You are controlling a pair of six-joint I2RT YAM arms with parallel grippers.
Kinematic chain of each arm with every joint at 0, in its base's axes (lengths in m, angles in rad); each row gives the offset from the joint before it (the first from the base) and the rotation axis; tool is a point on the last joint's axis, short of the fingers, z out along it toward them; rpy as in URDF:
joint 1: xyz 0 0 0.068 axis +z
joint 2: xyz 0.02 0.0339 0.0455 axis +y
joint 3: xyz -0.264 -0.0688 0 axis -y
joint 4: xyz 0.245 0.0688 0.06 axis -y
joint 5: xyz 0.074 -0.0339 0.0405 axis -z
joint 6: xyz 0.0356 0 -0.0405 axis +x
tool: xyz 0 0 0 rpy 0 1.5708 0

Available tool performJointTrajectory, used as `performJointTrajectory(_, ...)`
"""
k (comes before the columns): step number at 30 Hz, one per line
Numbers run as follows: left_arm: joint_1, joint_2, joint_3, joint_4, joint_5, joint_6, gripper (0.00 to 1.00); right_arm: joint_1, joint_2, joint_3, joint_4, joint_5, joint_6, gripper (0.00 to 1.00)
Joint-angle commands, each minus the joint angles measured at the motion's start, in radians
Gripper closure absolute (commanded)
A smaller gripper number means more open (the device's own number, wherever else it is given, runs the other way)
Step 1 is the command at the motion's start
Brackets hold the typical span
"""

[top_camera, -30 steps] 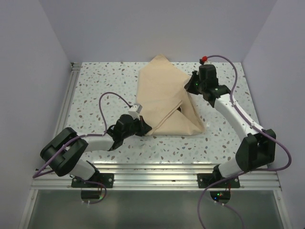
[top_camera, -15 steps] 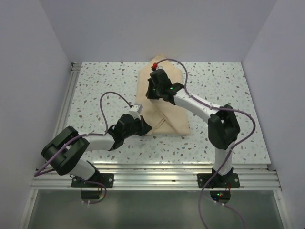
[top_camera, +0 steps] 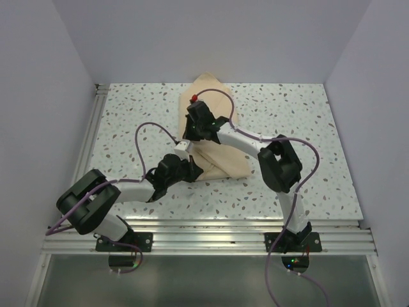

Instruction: Prepare the surgical pack

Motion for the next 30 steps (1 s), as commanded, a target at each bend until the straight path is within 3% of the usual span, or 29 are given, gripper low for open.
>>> performJointTrajectory(1, -0.013, 0.027, 0.004, -0.029, -0.025, 0.048, 1.0, 0.011, 0.03, 0.026, 0.131, -0.069, 0.057, 1.0)
performJointTrajectory(4, -0.017, 0.024, 0.008, -0.034, -0.031, 0.052, 1.0, 0.011, 0.049, 0.001, 0.168, -0.1, 0.069, 1.0)
performJointTrajectory(7, -0.017, 0.012, 0.003, -0.043, -0.037, 0.048, 1.0, 0.011, 0.071, -0.002, 0.179, -0.152, 0.074, 0.86)
performJointTrajectory(10, -0.017, -0.022, -0.002, -0.057, -0.028, 0.027, 0.97, 0.008, 0.079, 0.033, 0.167, -0.189, 0.066, 0.63)
performJointTrajectory(12, -0.017, -0.051, 0.008, -0.11, -0.034, 0.003, 0.91, 0.005, 0.073, 0.078, 0.15, -0.196, 0.051, 0.49)
performJointTrajectory(15, -0.017, -0.129, 0.015, -0.175, -0.051, -0.025, 0.78, -0.006, 0.055, 0.121, 0.122, -0.201, 0.028, 0.39)
performJointTrajectory(25, -0.001, -0.35, 0.119, -0.417, -0.157, -0.038, 0.39, -0.153, -0.066, 0.162, 0.098, -0.353, 0.004, 0.33)
performJointTrajectory(30, 0.14, -0.326, 0.195, -0.499, -0.14, -0.007, 0.33, -0.294, -0.229, -0.044, 0.055, -0.336, -0.082, 0.25)
